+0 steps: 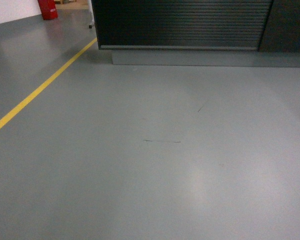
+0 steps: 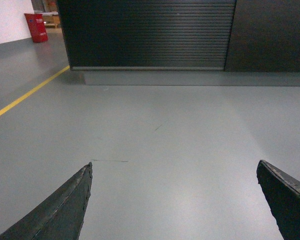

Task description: Place dark red mango on scale at checkout

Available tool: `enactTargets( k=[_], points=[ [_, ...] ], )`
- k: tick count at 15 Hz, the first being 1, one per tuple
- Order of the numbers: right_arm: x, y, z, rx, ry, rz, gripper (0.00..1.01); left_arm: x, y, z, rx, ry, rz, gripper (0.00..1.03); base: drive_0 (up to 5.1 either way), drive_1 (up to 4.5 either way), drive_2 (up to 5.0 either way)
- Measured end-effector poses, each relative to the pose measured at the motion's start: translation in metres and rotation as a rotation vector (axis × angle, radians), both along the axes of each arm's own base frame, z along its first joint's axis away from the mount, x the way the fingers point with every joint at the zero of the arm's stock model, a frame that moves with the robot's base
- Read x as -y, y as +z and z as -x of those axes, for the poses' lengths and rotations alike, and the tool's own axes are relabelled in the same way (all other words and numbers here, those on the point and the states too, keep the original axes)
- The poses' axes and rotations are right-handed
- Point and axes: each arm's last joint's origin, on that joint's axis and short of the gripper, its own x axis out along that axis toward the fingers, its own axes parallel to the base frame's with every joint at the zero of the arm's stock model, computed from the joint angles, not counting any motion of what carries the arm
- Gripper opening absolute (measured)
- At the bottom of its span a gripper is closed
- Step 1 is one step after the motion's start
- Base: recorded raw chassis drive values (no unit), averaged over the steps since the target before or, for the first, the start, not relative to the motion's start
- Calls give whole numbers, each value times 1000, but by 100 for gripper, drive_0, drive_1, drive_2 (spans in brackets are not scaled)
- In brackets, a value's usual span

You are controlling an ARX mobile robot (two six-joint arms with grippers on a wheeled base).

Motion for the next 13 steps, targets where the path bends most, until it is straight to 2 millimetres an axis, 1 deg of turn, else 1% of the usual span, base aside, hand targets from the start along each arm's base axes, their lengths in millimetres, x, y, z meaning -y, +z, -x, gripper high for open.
enactTargets(
  k=[13],
  points=[
    [0, 0, 0, 0, 0, 0, 98, 0, 0, 0, 0, 0, 0, 98, 0, 0, 0]
  ],
)
